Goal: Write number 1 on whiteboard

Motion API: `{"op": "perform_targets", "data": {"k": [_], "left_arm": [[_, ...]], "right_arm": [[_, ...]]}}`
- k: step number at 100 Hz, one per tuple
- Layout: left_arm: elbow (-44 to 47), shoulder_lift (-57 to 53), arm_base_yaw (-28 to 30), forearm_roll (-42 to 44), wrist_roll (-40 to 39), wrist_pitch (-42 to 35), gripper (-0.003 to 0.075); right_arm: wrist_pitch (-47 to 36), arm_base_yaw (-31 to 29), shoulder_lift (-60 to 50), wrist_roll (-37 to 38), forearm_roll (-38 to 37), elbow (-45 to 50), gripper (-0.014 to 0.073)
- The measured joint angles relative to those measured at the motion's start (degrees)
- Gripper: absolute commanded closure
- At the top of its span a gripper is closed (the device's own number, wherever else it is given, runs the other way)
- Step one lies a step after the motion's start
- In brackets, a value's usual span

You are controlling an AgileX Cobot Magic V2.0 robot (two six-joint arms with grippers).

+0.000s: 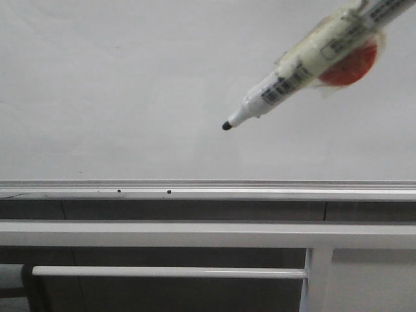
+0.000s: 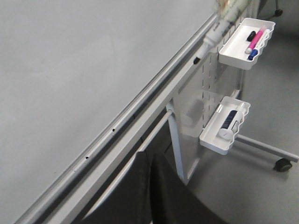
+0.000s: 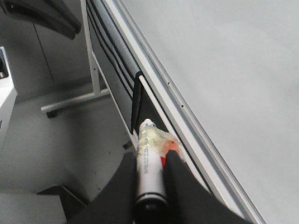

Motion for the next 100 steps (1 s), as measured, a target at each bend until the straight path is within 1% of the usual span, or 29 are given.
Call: {"op": "perform_targets", "data": {"k": [14,26,44,57,67,81,100], "left_arm": [[4.1,-0.5,0.0,-2.6,0.0,-5.2,0.0741],[6.4,-0.5,0.0,-4.7,0.0,-7.9,0.0741],[8.1,-0.5,0.0,-5.7,0.0,-10.4,0.0741],[8.5,-0.5,0.0,-5.9,0.0,-12.7,0.0741],[8.5,-0.5,0.0,-5.9,0.0,-13.4,0.0741],[8.6,-0.5,1.1,-5.9,0.0,-13.9,0.0741],[8.6,-0.5,3.5,-5.9,0.0,-14.4,0.0741]], "right_arm": [[-7.0,0.0,-6.8,1.2,0.0,6.9,0.0654],[-13.0,0.0,-11.8,1.3,0.1,13.8,0.0654],[-23.6,0.0,-17.2,1.4,4.8,23.8,0.0653],[-30.7,-0.1,-18.3,1.5,6.4,29.4,0.0654],[-35.9,-0.1,-18.3,1.5,7.2,31.1,0.0654],[-40.8,-0.1,-18.3,1.5,7.7,31.3,0.0658],[-43.7,-0.1,-18.3,1.5,7.7,31.3,0.0658]]}}
